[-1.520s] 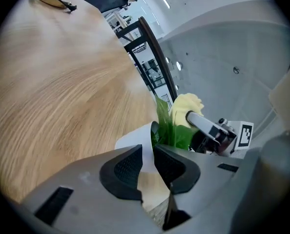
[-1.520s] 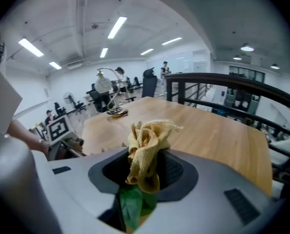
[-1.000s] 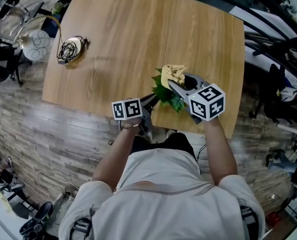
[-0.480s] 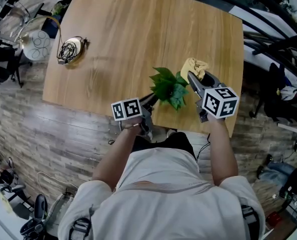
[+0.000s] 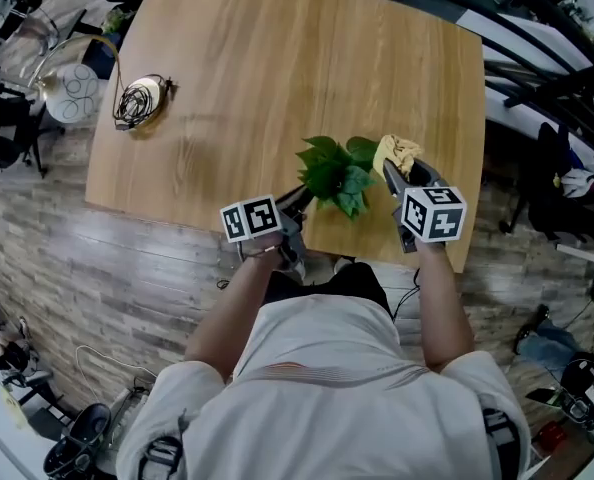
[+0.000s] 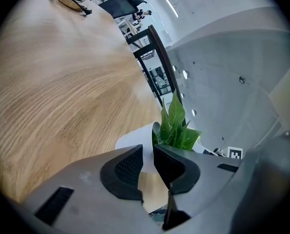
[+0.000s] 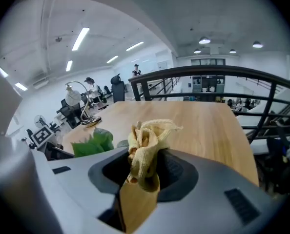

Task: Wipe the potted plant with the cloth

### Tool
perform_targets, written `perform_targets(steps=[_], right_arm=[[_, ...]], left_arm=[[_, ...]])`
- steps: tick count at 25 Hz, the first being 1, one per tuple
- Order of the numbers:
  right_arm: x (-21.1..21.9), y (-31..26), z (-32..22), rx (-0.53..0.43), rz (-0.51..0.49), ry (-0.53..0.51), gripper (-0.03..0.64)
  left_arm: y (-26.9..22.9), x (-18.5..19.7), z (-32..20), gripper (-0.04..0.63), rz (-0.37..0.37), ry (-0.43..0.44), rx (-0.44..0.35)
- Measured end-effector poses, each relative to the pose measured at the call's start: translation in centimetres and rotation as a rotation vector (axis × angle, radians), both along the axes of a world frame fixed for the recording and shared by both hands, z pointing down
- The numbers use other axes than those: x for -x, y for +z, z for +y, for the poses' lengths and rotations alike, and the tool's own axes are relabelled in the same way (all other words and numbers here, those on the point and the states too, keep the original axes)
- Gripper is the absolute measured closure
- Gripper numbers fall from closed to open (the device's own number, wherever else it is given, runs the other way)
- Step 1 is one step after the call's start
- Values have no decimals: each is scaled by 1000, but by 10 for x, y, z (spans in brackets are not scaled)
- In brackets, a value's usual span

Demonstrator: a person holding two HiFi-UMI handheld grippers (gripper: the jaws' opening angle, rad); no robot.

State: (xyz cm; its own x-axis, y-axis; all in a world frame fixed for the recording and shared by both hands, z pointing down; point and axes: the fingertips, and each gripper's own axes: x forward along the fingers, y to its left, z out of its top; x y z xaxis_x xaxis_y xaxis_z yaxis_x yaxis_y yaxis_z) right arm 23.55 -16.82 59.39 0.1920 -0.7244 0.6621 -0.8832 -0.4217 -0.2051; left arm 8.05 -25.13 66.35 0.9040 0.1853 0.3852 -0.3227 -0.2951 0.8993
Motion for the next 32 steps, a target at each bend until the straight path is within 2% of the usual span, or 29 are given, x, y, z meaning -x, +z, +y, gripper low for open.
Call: perform_targets(steps=[2,4,7,9,11,13,15,17,20,25,28,30,32], right_arm=[[-6,-11,7,-33,4,27,423],[3,-28,6,-102,-57,17,425],[46,-48,-3,-214,-275,-72,425],[80,-48,-8,-251,-426,-132,425],[104,-31,-6,-220,-500,-156,425],[114,-7,1,-153,-522,-148,425],[113,11,10,-116,-535,-113,424],[104,17,20,-127,-567,-56,423],[82,20,39,-125,-558,15,423],[49,29,68,-43,-438,96,423],[43,19,68,-86,-406,111,424],[41,6,63,-122,-364,105,424],[38,-9,58,-148,-297,96,425]], left_arm=[[0,1,0,523,1,-7,2],[0,1,-1,523,4,-16,6],[0,1,-3,523,9,-29,4],[0,1,-4,523,9,-35,5],[0,2,-3,523,8,-38,5],[0,1,-3,523,6,-38,2],[0,1,-4,523,6,-38,3],[1,1,-5,523,8,-39,8],[1,2,-4,523,13,-40,14],[1,0,-4,523,15,-27,-1],[-5,-2,-6,522,53,-16,-59],[-13,-3,-12,490,86,-25,-102],[-21,0,-23,460,88,-44,-168]])
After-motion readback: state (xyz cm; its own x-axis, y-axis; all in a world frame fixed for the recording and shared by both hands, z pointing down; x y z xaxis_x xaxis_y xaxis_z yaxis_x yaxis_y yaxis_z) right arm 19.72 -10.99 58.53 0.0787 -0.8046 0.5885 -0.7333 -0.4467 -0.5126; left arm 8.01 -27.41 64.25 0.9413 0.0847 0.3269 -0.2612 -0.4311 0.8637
